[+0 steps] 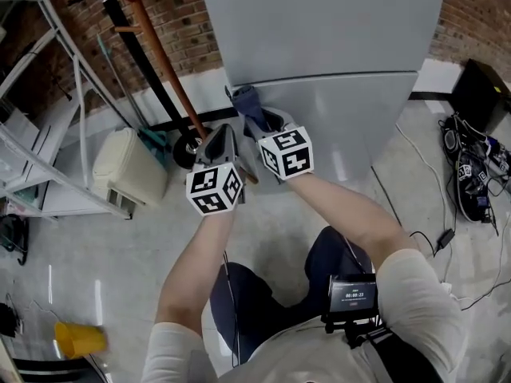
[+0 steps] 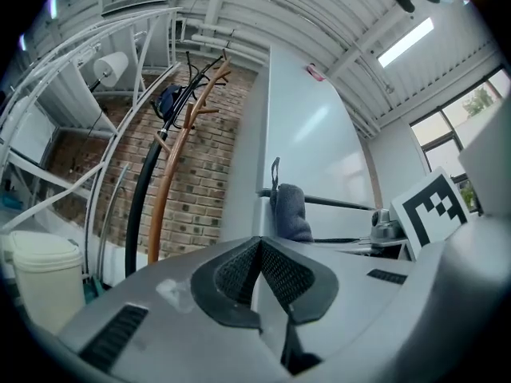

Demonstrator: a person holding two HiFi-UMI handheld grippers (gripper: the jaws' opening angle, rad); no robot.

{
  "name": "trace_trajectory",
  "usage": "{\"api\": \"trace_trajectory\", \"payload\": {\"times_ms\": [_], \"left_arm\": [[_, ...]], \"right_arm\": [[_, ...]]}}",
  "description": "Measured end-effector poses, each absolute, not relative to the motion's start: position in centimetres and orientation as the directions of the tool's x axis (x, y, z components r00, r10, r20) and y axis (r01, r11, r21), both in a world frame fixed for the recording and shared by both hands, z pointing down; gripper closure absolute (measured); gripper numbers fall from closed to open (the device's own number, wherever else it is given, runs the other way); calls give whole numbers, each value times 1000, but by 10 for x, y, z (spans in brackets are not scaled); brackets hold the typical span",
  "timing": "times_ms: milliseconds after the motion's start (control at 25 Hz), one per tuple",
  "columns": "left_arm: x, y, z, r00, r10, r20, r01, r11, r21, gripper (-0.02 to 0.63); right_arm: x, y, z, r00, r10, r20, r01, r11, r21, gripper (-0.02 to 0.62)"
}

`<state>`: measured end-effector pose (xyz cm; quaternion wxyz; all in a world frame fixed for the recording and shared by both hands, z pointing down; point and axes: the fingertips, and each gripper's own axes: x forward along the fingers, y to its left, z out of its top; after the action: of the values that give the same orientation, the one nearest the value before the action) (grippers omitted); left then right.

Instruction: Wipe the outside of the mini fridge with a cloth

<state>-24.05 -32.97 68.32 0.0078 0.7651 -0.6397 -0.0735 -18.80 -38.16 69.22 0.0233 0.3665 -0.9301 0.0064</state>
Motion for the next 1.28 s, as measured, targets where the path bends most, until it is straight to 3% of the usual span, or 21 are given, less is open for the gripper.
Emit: {"api": "trace_trajectory", "payload": {"times_ms": [320, 1280], "left_arm": [[-219, -338, 681, 198, -974, -106, -971, -210, 113, 603], [-36, -394, 688, 399, -912, -91, -900, -409, 151, 603]], "right_arm": [[-151, -391, 686, -674, -738, 45, -737, 675, 28, 485], [78, -442, 689, -445, -896, 15, -892, 444, 86, 485]]}}
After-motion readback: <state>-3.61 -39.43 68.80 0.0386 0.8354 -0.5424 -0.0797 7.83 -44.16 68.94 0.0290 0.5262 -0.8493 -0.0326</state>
